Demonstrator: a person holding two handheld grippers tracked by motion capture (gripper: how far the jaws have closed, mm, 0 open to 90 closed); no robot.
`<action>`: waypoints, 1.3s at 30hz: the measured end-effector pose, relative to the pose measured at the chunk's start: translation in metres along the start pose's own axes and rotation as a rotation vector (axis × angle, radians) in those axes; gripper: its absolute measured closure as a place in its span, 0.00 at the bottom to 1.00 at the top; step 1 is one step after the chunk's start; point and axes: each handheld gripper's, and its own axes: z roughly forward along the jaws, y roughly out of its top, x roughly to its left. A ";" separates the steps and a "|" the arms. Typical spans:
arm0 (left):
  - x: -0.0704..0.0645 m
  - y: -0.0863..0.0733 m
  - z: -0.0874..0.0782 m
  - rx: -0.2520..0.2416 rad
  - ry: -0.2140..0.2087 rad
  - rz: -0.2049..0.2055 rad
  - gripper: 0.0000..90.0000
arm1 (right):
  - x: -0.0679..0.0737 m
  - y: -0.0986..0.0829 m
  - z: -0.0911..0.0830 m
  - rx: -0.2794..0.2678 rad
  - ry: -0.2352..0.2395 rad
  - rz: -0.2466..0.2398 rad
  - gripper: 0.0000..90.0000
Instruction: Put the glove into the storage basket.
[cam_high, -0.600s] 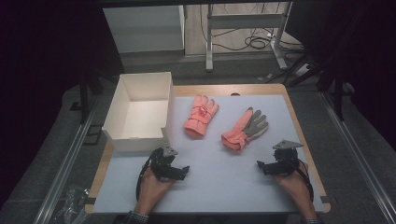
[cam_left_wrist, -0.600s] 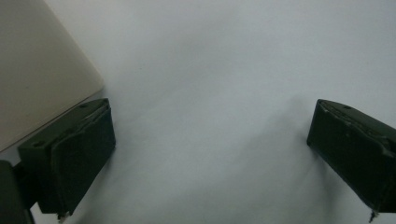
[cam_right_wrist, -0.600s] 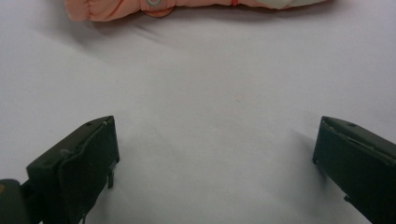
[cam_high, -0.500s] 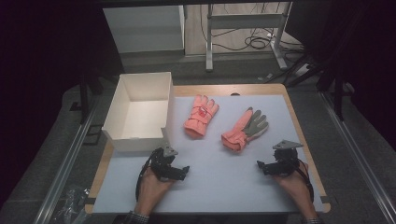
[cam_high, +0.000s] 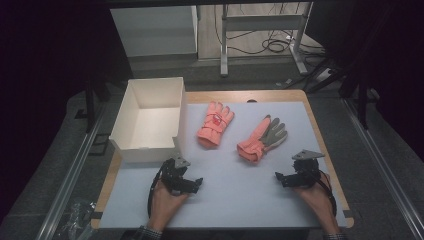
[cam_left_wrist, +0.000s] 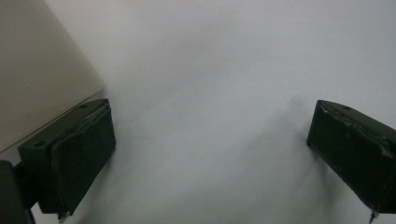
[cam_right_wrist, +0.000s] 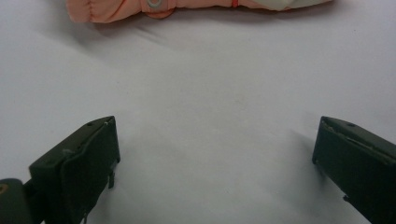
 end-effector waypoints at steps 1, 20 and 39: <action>0.000 0.000 0.000 0.000 0.000 0.000 0.01 | 0.000 0.000 0.000 -0.002 -0.001 -0.002 0.02; 0.000 0.000 0.000 0.004 0.000 0.004 0.01 | -0.002 0.015 -0.006 -0.016 0.025 0.024 0.13; 0.000 0.000 0.000 0.004 0.001 0.004 0.01 | -0.017 0.058 0.002 -0.066 0.062 0.053 0.25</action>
